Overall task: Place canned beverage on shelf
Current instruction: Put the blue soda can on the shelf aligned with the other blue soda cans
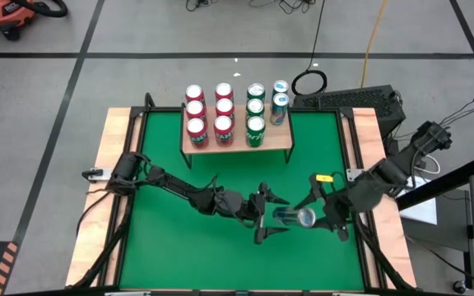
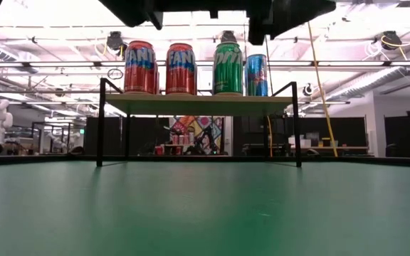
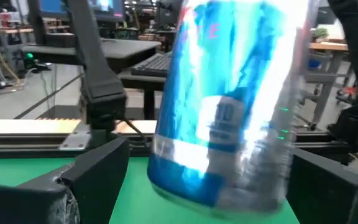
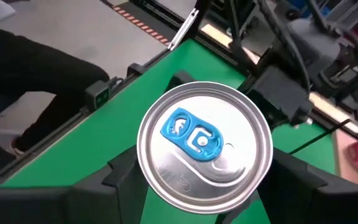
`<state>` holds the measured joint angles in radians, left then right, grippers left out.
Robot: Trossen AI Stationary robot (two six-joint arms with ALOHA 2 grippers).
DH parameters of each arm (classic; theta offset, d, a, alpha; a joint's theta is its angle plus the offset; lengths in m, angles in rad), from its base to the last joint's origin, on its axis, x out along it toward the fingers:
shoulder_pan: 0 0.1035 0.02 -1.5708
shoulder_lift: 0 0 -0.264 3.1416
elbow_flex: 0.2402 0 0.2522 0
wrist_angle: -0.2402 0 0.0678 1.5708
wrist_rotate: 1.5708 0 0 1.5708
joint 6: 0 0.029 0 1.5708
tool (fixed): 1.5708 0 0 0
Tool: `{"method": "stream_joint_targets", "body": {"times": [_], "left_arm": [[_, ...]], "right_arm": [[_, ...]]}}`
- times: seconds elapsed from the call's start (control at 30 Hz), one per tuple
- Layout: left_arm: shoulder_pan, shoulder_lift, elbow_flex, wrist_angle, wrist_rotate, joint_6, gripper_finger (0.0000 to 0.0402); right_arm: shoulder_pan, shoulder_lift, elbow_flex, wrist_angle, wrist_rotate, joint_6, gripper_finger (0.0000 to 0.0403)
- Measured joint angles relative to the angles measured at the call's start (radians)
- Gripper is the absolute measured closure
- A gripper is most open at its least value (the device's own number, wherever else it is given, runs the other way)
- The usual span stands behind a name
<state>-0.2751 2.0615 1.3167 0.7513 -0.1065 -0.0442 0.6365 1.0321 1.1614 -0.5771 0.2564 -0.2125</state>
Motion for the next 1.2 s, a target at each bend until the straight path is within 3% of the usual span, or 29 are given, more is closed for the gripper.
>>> {"method": "stream_joint_targets", "body": {"times": [0.27, 0.47, 0.93, 1.2], "left_arm": [[0.019, 0.000, 0.000, 0.003, 0.005, -0.001, 0.0018], [0.018, 0.000, 0.000, 0.002, 0.040, -0.001, 0.0024], [0.022, 0.000, 0.000, -0.040, 0.024, 0.028, 0.0167], [0.022, 0.000, 0.000, -0.040, -0.011, 0.024, 0.0170]], "right_arm": [[-0.120, 0.002, 0.005, -0.039, -0.154, -0.062, 0.0170], [-0.125, 0.002, 0.005, -0.052, -0.157, -0.069, 0.0170], [-0.125, 0.002, 0.005, -0.064, -0.157, -0.058, 0.0167], [-0.125, 0.001, 0.005, -0.086, -0.145, 0.111, 0.0129]]}}
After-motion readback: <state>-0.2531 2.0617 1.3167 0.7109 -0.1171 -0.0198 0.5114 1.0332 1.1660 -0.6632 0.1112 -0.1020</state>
